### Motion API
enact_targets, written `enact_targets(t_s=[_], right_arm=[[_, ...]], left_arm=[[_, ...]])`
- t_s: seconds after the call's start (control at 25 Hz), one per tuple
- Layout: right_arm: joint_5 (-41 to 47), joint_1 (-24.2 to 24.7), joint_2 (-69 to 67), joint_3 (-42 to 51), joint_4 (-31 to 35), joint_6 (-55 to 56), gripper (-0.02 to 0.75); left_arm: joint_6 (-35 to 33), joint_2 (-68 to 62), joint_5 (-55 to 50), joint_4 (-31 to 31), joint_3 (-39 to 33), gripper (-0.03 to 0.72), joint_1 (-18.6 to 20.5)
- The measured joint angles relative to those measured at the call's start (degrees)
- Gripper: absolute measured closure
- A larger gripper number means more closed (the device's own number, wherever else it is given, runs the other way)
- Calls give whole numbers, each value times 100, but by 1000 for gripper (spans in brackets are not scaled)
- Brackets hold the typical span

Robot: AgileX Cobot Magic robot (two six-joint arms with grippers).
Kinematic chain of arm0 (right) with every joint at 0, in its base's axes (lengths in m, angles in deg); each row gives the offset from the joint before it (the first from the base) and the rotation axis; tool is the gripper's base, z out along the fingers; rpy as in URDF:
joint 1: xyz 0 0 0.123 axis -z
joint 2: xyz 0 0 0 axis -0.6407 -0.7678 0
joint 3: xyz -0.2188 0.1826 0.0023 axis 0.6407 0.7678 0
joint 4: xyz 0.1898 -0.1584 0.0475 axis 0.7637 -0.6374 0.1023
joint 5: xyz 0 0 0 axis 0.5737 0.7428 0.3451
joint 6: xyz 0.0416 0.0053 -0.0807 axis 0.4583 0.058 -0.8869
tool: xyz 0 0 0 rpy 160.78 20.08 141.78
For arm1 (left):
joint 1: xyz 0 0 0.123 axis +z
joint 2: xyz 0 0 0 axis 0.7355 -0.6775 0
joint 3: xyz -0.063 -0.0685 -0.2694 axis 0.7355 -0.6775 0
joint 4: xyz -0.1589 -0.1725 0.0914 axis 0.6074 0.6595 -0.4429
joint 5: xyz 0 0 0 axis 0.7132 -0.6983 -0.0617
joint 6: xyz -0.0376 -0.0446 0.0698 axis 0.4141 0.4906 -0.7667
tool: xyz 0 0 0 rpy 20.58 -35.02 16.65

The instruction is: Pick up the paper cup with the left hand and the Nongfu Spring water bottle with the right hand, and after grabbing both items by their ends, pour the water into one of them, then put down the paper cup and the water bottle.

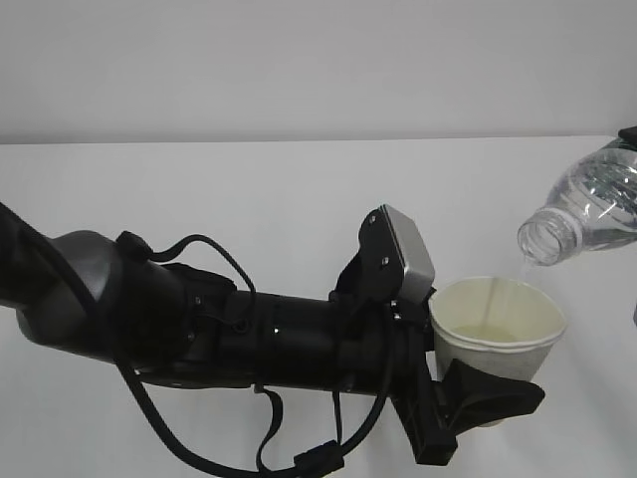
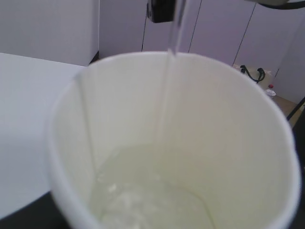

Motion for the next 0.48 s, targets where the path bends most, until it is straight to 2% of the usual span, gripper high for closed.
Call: enact_targets(t_s=[0.48], right_arm=[[-4,0,0,-24,0,-13,318]], left_arm=[[0,0,0,0,0,235,0]])
